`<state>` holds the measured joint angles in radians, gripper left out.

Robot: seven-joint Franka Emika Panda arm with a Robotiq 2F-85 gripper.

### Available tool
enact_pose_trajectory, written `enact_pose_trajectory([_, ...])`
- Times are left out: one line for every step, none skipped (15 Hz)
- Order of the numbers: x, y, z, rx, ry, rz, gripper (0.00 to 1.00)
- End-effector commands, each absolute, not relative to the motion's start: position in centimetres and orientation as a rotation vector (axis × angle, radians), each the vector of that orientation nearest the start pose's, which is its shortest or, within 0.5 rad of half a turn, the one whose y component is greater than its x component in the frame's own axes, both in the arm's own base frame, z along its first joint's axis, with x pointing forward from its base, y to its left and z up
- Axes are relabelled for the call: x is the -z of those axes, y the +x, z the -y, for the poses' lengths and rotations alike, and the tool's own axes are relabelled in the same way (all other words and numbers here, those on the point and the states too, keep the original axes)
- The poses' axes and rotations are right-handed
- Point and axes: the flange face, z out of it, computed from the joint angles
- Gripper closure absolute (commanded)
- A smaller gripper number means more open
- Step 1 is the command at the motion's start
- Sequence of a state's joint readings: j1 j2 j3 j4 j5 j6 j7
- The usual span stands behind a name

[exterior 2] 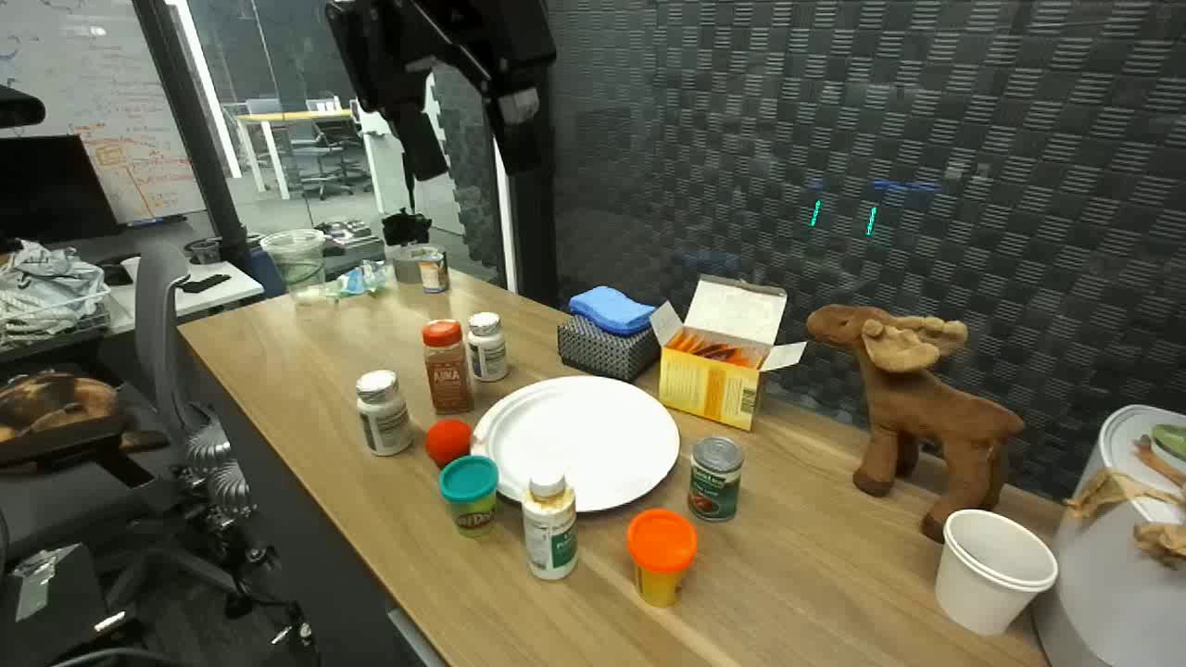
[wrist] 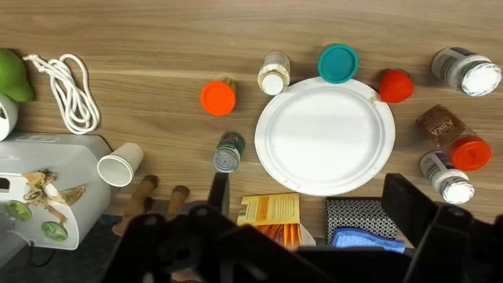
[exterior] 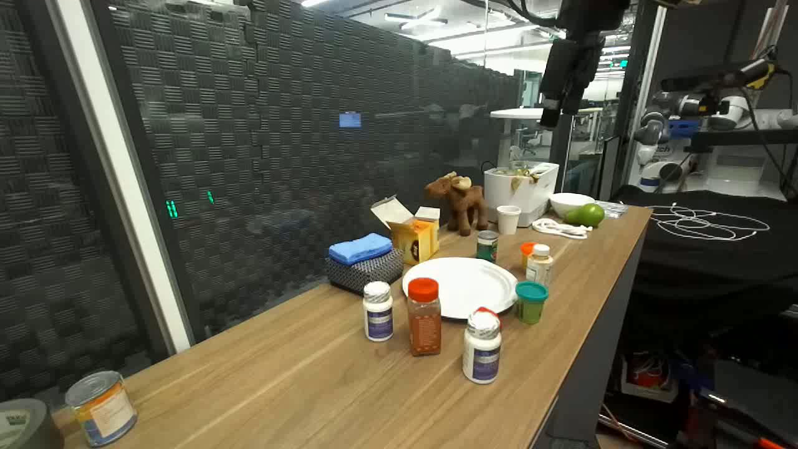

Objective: Put the bottles on the tray

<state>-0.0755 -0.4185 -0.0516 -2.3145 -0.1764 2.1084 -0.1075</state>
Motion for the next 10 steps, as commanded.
enact_pose_trajectory([-52.84, 44.19, 6.68, 0.331, -3.287, 0.092, 0.00])
enact_pose_trajectory([-53.19, 44.22, 6.69, 0.343, -3.287, 0.092, 0.00])
enact_pose_trajectory([-53.45, 44.20, 6.69, 0.352, -3.287, 0.091, 0.00])
enact_pose_trajectory([-53.58, 44.18, 6.69, 0.356, -3.287, 0.090, 0.00])
enact_pose_trajectory([-53.61, 44.19, 6.70, 0.357, -3.287, 0.090, 0.00])
enact_pose_trajectory([-53.61, 44.19, 6.70, 0.357, -3.287, 0.090, 0.00])
enact_pose_trajectory([-53.61, 44.19, 6.70, 0.357, -3.287, 0.090, 0.00])
enact_pose_trajectory([-53.61, 44.19, 6.70, 0.357, -3.287, 0.090, 0.00])
enact_pose_trajectory([-53.61, 44.19, 6.70, 0.357, -3.287, 0.090, 0.00])
enact_pose_trajectory([-53.61, 44.19, 6.70, 0.357, -3.287, 0.090, 0.00])
